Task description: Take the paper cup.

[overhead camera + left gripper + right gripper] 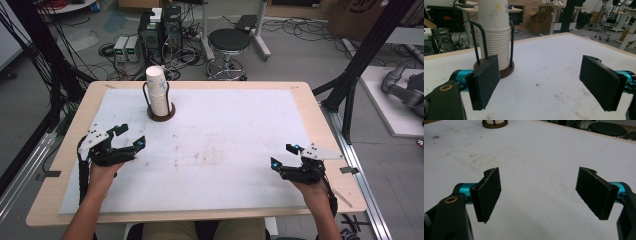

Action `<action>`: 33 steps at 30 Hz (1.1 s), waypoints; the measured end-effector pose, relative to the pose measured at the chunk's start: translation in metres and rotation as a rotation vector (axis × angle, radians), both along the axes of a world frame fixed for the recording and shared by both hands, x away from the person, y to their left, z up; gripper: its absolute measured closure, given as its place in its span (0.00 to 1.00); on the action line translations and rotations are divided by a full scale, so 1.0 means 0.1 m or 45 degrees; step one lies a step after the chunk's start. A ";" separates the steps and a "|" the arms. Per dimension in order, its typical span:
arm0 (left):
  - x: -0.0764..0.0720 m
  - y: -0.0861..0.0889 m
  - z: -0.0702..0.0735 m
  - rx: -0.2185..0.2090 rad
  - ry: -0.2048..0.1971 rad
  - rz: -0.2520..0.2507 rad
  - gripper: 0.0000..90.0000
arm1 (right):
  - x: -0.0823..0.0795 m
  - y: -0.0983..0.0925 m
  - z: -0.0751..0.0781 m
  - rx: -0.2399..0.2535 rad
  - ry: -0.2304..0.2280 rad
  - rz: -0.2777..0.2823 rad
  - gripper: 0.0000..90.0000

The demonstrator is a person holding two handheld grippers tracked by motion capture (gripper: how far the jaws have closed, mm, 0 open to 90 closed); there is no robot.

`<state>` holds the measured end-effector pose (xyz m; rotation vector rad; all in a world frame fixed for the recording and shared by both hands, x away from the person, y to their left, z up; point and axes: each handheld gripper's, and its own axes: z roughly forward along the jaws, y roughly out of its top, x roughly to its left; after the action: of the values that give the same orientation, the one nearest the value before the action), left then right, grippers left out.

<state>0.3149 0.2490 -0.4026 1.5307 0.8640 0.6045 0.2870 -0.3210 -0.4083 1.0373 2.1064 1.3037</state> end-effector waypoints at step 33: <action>1.01 -0.17 0.84 0.056 0.080 -0.027 0.18 | 0.03 0.08 0.04 -0.010 0.004 0.037 0.23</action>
<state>0.4164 0.2322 -0.3185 1.6036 0.8867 0.5657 0.2897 -0.3130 -0.4043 1.0090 2.1349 1.3072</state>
